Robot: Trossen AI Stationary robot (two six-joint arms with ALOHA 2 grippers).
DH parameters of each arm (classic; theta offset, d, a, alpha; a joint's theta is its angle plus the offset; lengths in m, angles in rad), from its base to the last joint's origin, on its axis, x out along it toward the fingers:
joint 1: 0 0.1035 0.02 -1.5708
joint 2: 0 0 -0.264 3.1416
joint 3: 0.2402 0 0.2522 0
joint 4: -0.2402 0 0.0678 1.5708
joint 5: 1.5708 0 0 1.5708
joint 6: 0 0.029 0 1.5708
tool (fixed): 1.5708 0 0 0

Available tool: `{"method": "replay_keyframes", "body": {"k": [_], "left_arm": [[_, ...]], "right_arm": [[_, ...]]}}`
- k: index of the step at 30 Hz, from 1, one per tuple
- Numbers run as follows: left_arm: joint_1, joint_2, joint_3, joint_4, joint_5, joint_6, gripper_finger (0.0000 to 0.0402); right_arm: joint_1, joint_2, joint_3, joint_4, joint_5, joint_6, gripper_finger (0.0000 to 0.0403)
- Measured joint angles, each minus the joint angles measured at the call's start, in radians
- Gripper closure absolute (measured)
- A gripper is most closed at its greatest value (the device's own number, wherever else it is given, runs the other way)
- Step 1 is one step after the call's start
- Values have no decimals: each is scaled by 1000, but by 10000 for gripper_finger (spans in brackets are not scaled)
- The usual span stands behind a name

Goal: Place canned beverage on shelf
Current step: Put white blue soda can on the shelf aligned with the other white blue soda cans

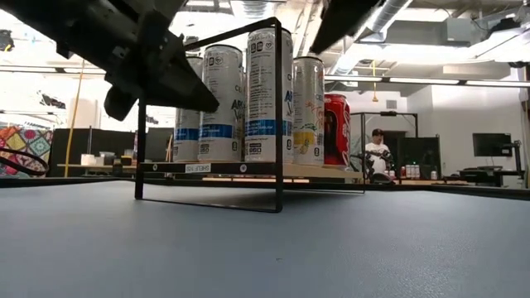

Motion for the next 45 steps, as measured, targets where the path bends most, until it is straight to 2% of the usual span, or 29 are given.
{"method": "replay_keyframes", "body": {"k": [4, 11, 18, 27, 33, 45], "left_arm": [[9, 1, 1, -35, -65, -58, 401], [48, 5, -1, -66, -60, -20, 401], [51, 5, -1, -52, -23, -20, 401], [-7, -15, -1, 42, 33, 42, 401], [-51, -52, 0, 13, 3, 43, 401], [-53, -56, 0, -22, 5, 42, 401]], "right_arm": [[-2, 0, -31, -6, 21, 29, 403], [10, 75, -35, 9, 16, 28, 403], [-1, 86, -34, 56, 25, 9, 403], [-43, 86, -33, 183, 28, -31, 403], [-61, 86, -32, 233, 27, -37, 403], [-98, 86, -32, 265, 26, -79, 403]]}}
